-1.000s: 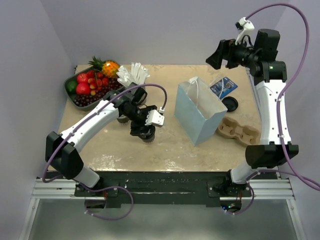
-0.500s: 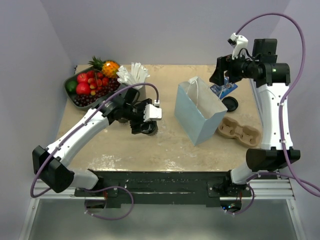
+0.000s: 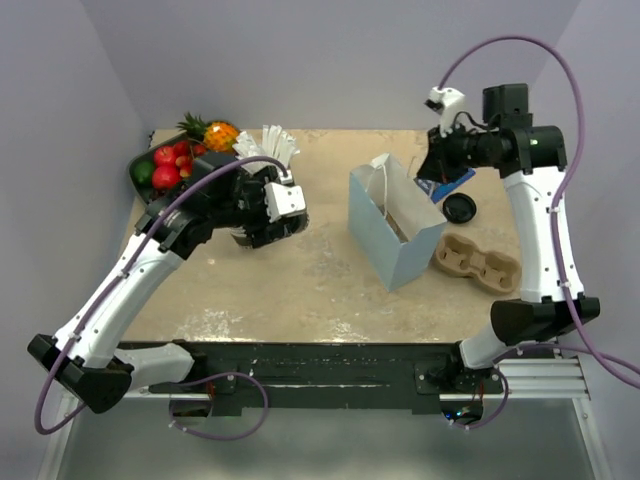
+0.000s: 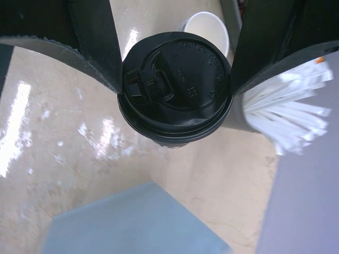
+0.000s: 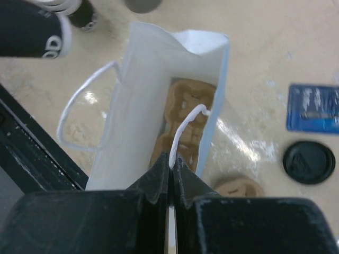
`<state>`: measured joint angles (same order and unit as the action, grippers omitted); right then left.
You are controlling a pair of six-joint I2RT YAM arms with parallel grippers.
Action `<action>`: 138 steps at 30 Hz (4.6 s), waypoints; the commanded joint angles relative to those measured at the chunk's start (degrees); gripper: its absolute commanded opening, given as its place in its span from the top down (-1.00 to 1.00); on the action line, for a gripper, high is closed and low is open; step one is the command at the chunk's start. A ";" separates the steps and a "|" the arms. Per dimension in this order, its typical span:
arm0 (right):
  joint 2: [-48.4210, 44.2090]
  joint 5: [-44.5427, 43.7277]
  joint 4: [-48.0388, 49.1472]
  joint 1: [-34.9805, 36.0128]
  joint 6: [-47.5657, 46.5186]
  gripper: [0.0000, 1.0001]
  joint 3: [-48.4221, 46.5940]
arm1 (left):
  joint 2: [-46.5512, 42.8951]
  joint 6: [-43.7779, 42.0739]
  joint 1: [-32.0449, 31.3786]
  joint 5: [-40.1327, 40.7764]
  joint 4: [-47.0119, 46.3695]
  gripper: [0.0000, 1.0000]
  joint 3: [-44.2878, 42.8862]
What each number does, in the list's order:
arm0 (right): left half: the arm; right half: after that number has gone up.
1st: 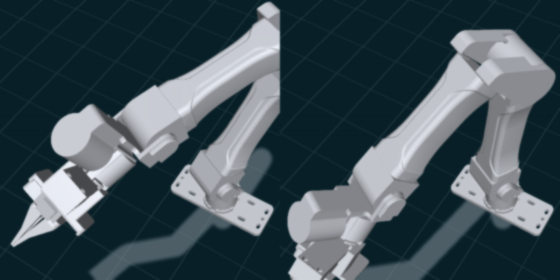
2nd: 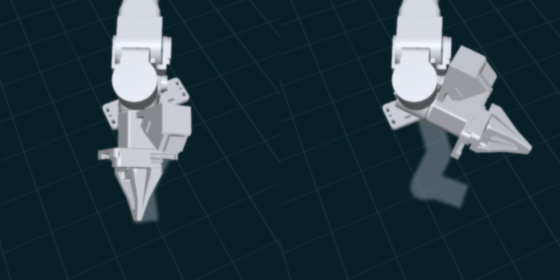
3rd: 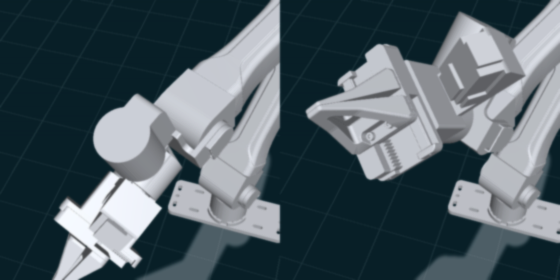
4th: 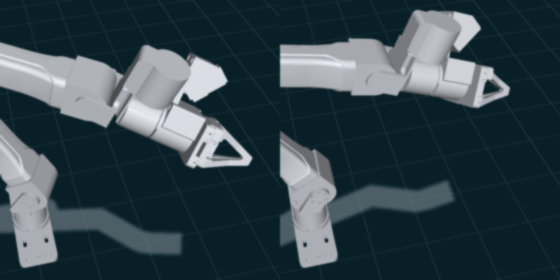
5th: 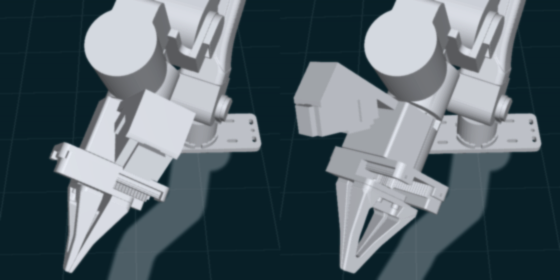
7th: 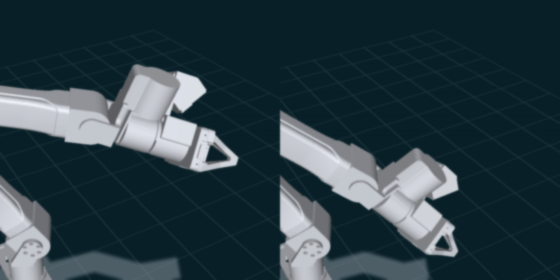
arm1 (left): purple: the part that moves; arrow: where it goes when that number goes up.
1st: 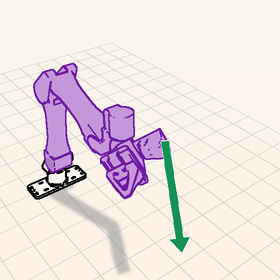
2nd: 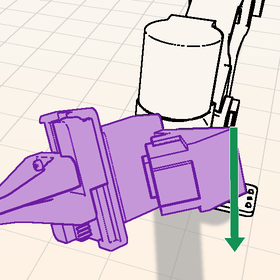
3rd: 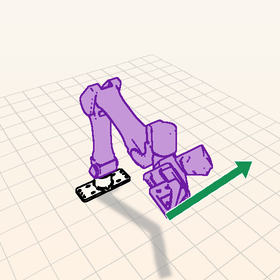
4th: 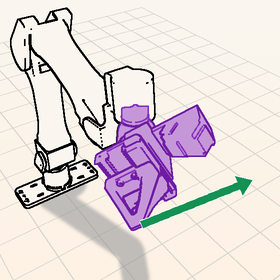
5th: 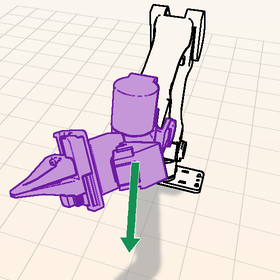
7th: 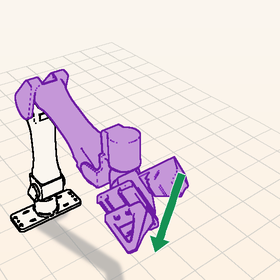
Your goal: Pack the takeout coffee
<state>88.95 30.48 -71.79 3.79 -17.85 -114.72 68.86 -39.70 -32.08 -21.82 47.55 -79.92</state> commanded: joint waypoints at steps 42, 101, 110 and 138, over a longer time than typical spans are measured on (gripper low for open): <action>-1.41 -20.72 6.84 4.64 -3.69 -0.39 11.88 | -2.68 12.81 7.47 -2.78 -6.33 1.00 -16.93; -3.78 -28.28 9.30 28.46 -5.80 1.00 5.38 | 9.37 29.16 -5.01 -12.81 -21.53 1.00 -10.17; -7.20 -28.72 10.79 30.31 -2.37 1.00 9.94 | 4.71 26.96 -8.53 -0.34 -26.10 1.00 2.83; -18.02 -24.42 19.31 33.56 10.11 1.00 24.09 | 5.05 7.71 -24.26 18.39 -31.38 1.00 15.85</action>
<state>75.20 4.49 -58.37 37.12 -9.85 -92.82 74.17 -30.72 -56.29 -6.50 16.80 -63.40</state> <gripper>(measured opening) 0.015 0.819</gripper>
